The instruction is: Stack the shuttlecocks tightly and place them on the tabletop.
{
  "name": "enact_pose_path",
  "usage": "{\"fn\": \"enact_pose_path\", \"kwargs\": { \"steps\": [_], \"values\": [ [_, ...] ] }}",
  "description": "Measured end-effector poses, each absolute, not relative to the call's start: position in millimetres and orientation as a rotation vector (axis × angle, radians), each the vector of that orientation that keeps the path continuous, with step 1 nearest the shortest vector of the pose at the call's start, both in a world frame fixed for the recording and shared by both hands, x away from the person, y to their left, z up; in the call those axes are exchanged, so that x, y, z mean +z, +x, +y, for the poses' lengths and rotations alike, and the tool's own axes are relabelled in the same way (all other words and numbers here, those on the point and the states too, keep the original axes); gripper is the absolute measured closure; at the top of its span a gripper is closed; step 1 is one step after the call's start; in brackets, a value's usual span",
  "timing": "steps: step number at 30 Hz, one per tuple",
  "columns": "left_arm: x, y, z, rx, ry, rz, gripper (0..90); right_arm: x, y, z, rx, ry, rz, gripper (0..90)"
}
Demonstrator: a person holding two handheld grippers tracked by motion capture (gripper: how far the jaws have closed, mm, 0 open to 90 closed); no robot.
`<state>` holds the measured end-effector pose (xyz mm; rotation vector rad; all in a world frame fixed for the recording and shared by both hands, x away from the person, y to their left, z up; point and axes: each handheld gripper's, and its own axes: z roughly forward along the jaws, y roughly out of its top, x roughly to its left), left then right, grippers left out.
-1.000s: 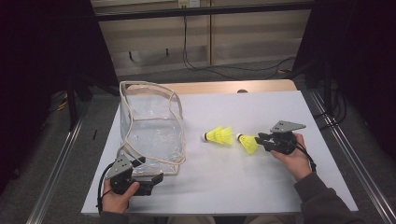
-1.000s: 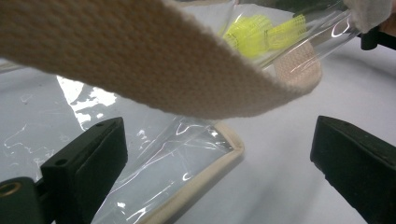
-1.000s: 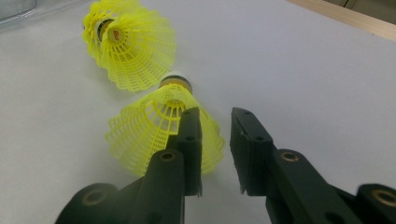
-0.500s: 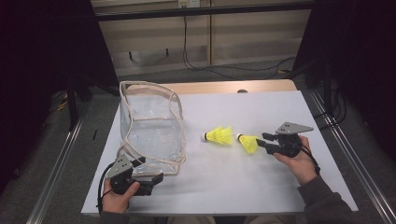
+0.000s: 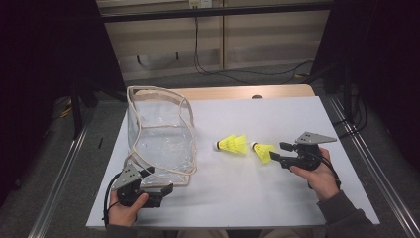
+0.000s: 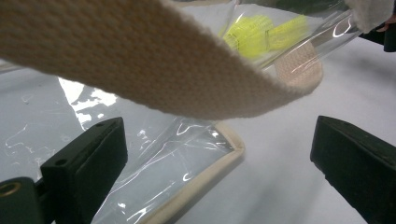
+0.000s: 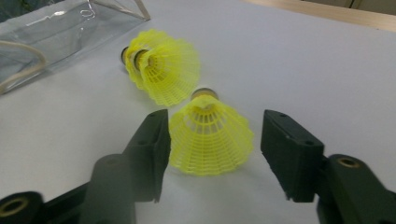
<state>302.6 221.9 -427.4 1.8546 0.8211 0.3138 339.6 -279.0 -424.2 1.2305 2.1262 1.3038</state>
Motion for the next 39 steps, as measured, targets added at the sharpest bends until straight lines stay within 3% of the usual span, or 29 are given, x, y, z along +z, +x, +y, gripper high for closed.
{"fn": "enact_pose_path", "kwargs": {
  "steps": [8, 18, 28, 39],
  "values": [
    [-426.8, 302.5, 222.3, 0.316, 1.858, 0.816, 3.8, -426.9, 338.0, -266.6, 1.372, 1.259, 2.146, 21.1],
    [-426.9, 302.3, 222.0, 0.318, 1.856, 0.818, 3.8, -432.5, 335.6, -257.4, 1.405, 1.268, 2.169, 7.3],
    [-426.3, 301.8, 221.8, 0.318, 1.854, 0.820, 3.8, -436.8, 333.5, -255.2, 1.387, 1.277, 2.173, 6.8],
    [-426.4, 301.7, 221.6, 0.317, 1.852, 0.819, 3.8, -442.6, 336.0, -248.4, 1.302, 1.285, 2.176, 20.6]
  ]
}}
